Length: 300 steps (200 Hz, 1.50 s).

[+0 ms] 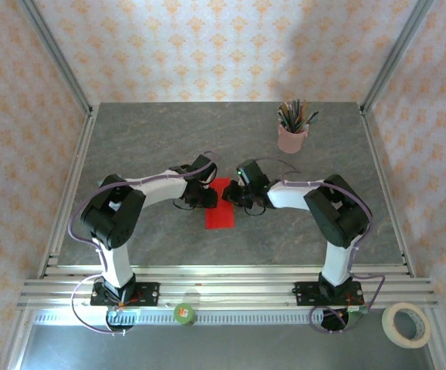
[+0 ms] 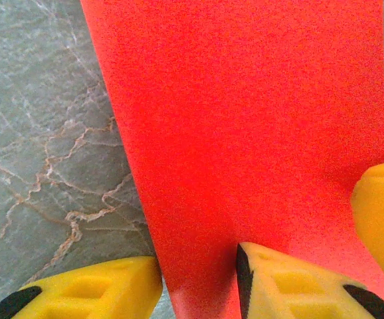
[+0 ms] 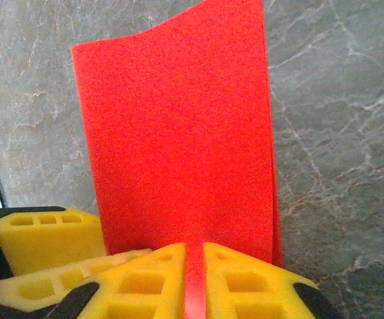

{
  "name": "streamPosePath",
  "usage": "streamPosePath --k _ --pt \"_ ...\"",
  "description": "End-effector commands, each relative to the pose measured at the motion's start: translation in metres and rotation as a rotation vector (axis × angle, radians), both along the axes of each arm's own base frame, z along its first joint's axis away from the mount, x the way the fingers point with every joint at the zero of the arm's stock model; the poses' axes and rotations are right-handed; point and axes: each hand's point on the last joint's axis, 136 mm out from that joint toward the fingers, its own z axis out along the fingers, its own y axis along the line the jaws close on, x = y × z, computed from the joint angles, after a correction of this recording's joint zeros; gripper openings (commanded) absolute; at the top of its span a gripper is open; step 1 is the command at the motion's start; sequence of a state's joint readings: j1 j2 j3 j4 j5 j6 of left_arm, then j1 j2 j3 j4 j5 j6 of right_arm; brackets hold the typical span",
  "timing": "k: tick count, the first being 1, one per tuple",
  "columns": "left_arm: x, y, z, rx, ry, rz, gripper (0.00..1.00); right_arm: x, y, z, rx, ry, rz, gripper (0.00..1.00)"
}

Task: Fold a paper plane with a square sheet of paper (pick it up from the middle)

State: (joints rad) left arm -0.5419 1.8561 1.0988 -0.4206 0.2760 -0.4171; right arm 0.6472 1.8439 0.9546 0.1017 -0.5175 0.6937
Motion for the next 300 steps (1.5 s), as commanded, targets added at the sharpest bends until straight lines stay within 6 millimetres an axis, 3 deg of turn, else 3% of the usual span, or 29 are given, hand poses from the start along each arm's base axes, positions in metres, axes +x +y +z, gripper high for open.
streamPosePath --k 1,121,125,179,211,257,278,300 --pt "-0.011 0.006 -0.046 0.054 0.057 -0.024 0.42 0.001 0.000 0.008 0.014 -0.016 0.011 0.13" --pt "-0.004 0.008 -0.026 0.062 0.021 -0.008 0.42 -0.013 -0.024 -0.041 -0.127 0.059 -0.015 0.11" --pt "0.001 0.006 -0.013 0.048 -0.010 -0.003 0.42 -0.013 -0.025 -0.042 -0.129 0.061 -0.017 0.11" --pt "0.025 0.011 0.051 0.014 -0.170 0.126 0.42 -0.018 -0.031 -0.050 -0.151 0.089 -0.035 0.11" --pt "0.028 0.003 0.075 -0.088 -0.217 0.183 0.38 -0.019 -0.032 -0.053 -0.154 0.097 -0.046 0.10" --pt "0.020 -0.032 0.078 -0.345 -0.160 0.202 0.23 -0.020 -0.034 -0.057 -0.165 0.108 -0.049 0.10" --pt "0.015 -0.044 0.068 -0.414 -0.107 0.199 0.12 -0.021 -0.036 -0.059 -0.175 0.113 -0.051 0.08" --pt "0.013 -0.043 0.053 -0.402 -0.075 0.207 0.02 -0.022 -0.038 -0.061 -0.187 0.116 -0.051 0.07"
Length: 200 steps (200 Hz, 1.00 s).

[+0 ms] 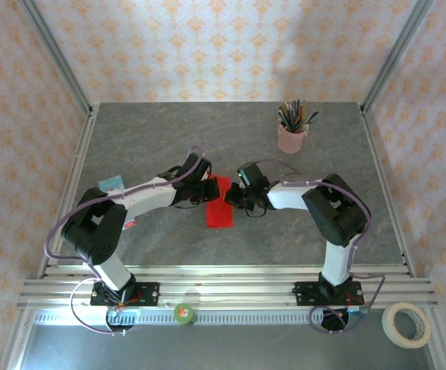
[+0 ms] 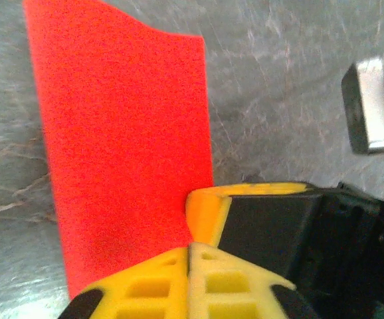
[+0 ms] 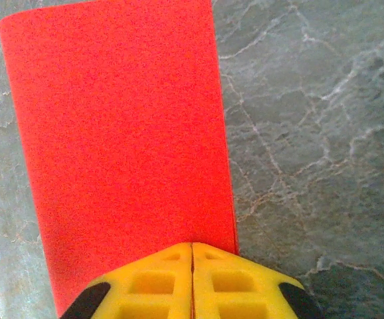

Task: Fold a paper plane with a square sheet of paper (pick it up from the middle)

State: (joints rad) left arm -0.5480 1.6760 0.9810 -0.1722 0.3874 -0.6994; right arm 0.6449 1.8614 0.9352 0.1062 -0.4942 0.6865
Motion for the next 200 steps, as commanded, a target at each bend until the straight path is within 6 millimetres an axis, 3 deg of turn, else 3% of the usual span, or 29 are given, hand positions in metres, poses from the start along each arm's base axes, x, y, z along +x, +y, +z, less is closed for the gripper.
streamPosePath --k 1,84,156,200 --pt "0.001 -0.011 -0.007 -0.076 0.031 0.004 0.02 -0.020 -0.030 -0.047 -0.152 0.106 -0.041 0.07" --pt "-0.003 -0.021 -0.036 -0.123 0.108 -0.051 0.00 -0.027 -0.041 -0.056 -0.213 0.128 -0.029 0.03" --pt "-0.012 0.017 -0.066 -0.068 0.166 -0.039 0.00 -0.038 -0.058 -0.074 -0.302 0.173 -0.030 0.01" --pt "-0.018 0.055 -0.081 0.023 0.191 -0.073 0.00 -0.049 -0.075 -0.088 -0.378 0.214 -0.039 0.00"
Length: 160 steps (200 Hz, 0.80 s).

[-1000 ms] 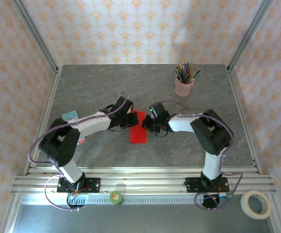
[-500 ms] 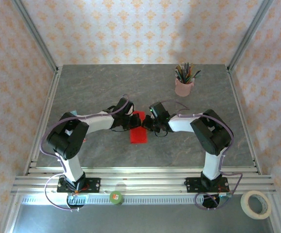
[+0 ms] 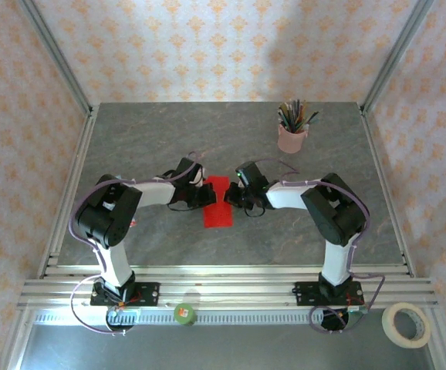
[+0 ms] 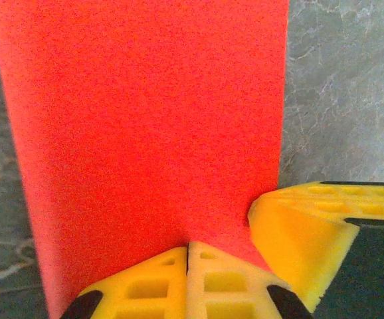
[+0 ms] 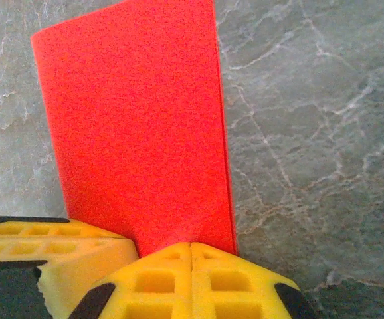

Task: Fold a paper plane with a square sheet of paper (pick it up from the middle)

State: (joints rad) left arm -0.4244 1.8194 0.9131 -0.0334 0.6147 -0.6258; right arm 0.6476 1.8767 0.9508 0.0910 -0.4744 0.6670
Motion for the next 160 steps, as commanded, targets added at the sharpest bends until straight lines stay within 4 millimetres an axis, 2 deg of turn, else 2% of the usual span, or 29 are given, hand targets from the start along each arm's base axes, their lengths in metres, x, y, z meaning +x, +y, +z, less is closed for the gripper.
streamPosePath --k 1,31,60,70,85,105,116,137,160 --pt "-0.019 0.041 -0.030 0.136 0.073 -0.025 0.00 -0.052 -0.074 -0.084 -0.352 0.222 -0.049 0.00" --pt "-0.018 0.066 -0.027 0.163 0.076 0.010 0.00 -0.061 -0.087 -0.093 -0.404 0.245 -0.044 0.00" --pt "-0.003 0.075 0.001 0.127 0.000 0.058 0.00 -0.063 -0.093 -0.094 -0.420 0.248 -0.046 0.00" --pt "0.003 0.069 0.015 0.080 -0.037 0.066 0.00 -0.062 -0.092 -0.093 -0.419 0.245 -0.046 0.00" --pt "0.010 0.049 0.036 -0.054 -0.087 0.080 0.00 -0.062 -0.092 -0.093 -0.415 0.243 -0.045 0.00" --pt "0.014 0.022 0.050 -0.178 -0.122 0.081 0.00 -0.061 -0.090 -0.093 -0.405 0.243 -0.050 0.00" --pt "0.015 0.008 0.051 -0.199 -0.127 0.070 0.00 -0.062 -0.090 -0.094 -0.403 0.248 -0.051 0.00" --pt "0.017 -0.007 0.038 -0.184 -0.106 0.056 0.00 -0.063 -0.090 -0.095 -0.400 0.251 -0.055 0.00" --pt "0.020 -0.013 0.026 -0.179 -0.090 0.056 0.00 -0.065 -0.092 -0.098 -0.409 0.257 -0.055 0.00"
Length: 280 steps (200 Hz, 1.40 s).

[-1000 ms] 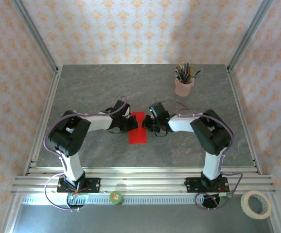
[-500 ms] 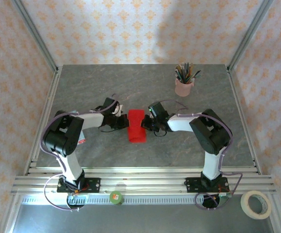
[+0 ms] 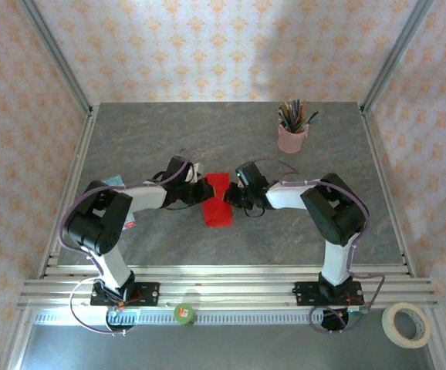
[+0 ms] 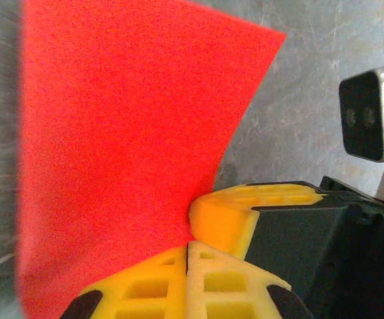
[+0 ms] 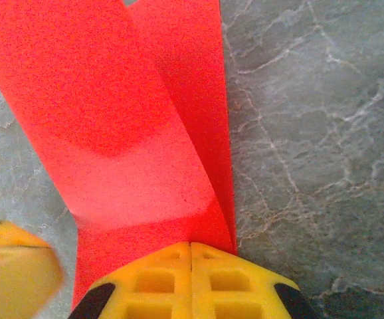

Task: Fold a paper plane with a square sheet of paper (pick it up from the middle)

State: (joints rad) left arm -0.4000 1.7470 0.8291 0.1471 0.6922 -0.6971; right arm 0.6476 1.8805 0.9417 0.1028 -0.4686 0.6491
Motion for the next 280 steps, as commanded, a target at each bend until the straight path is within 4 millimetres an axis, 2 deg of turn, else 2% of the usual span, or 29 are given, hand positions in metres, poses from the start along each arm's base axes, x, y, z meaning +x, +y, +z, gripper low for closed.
streamPosePath --k 1,31,66,83,95,115,135,146,177,195,235,256,258,261,280 --pt "0.013 -0.008 -0.004 -0.034 -0.003 0.025 0.00 -0.064 -0.091 -0.095 -0.401 0.267 -0.070 0.00" --pt "0.016 0.008 -0.019 -0.008 0.014 0.062 0.00 -0.068 -0.098 -0.098 -0.427 0.271 -0.081 0.00" --pt "0.018 0.058 -0.036 0.004 0.041 0.169 0.00 -0.075 -0.107 -0.105 -0.457 0.287 -0.087 0.00" --pt "0.020 0.079 -0.038 0.007 0.050 0.220 0.00 -0.077 -0.111 -0.106 -0.467 0.287 -0.093 0.00" --pt "0.021 0.087 -0.034 0.004 0.052 0.235 0.00 -0.078 -0.112 -0.107 -0.471 0.288 -0.094 0.00" --pt "0.026 0.082 -0.014 -0.019 0.023 0.221 0.00 -0.077 -0.110 -0.106 -0.464 0.284 -0.093 0.00" --pt "0.030 0.060 0.014 -0.100 -0.030 0.184 0.00 -0.075 -0.108 -0.105 -0.454 0.281 -0.095 0.00" --pt "0.030 0.045 0.023 -0.123 -0.045 0.159 0.00 -0.075 -0.107 -0.105 -0.453 0.283 -0.094 0.00" --pt "0.031 0.000 0.022 -0.147 -0.040 0.090 0.00 -0.075 -0.107 -0.106 -0.453 0.286 -0.095 0.00" --pt "0.035 -0.013 0.014 -0.157 -0.014 0.089 0.00 -0.075 -0.107 -0.106 -0.456 0.286 -0.087 0.00" --pt "0.045 -0.009 -0.007 -0.106 0.006 0.107 0.00 -0.074 -0.108 -0.105 -0.476 0.283 -0.076 0.00" --pt "0.049 0.007 -0.014 -0.089 0.008 0.140 0.00 -0.074 -0.110 -0.107 -0.484 0.285 -0.074 0.00" --pt "0.048 0.009 -0.024 -0.080 0.027 0.145 0.00 -0.075 -0.110 -0.107 -0.486 0.288 -0.075 0.00" --pt "0.048 0.013 -0.028 -0.077 0.036 0.153 0.00 -0.075 -0.110 -0.107 -0.486 0.287 -0.073 0.00" --pt "0.050 0.036 -0.036 -0.079 0.039 0.195 0.00 -0.078 -0.114 -0.110 -0.503 0.293 -0.074 0.00"
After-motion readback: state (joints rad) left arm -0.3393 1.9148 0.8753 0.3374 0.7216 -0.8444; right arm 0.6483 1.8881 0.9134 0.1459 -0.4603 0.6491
